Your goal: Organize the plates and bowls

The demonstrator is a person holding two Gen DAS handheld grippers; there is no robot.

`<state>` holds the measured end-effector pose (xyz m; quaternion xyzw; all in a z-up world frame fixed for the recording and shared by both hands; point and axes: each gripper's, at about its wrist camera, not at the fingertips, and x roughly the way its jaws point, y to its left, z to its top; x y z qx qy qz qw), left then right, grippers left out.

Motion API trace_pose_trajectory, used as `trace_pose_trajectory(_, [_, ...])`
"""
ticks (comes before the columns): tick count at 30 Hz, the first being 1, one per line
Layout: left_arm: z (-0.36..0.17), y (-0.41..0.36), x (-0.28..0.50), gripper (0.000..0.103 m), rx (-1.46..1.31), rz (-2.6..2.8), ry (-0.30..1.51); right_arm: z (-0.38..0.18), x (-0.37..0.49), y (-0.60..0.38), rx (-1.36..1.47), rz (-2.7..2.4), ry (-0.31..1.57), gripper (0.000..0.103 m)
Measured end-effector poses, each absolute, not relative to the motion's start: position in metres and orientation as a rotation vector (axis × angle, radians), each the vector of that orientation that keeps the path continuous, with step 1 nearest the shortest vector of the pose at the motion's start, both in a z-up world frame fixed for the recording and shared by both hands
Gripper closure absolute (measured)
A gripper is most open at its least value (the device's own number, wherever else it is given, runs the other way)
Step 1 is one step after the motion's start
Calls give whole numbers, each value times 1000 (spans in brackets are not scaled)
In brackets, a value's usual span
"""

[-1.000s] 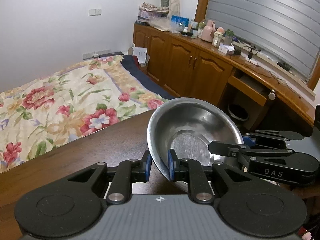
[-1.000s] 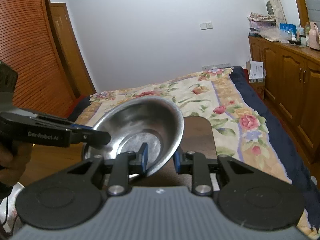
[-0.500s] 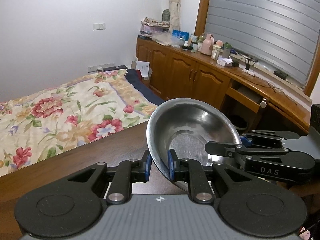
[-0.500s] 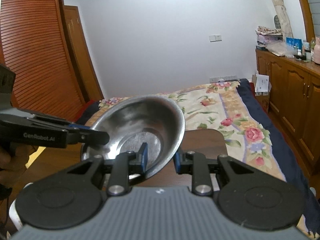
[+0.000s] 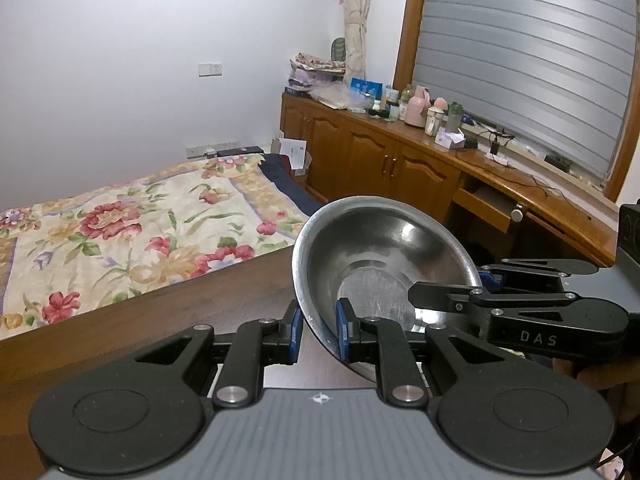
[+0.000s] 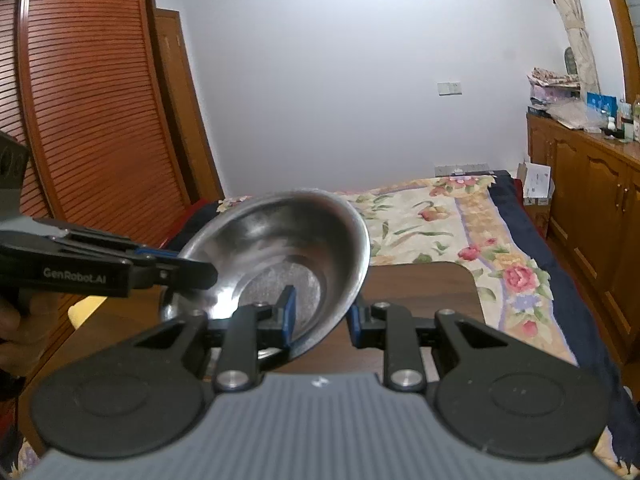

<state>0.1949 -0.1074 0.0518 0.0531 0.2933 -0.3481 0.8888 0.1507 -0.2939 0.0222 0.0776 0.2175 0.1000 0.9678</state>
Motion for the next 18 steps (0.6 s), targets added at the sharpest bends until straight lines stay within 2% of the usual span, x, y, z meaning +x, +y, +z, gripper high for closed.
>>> trace_pose_trajectory(18, [31,-68,165,83,79,-698,617,11,133,-259,120,246,477,75])
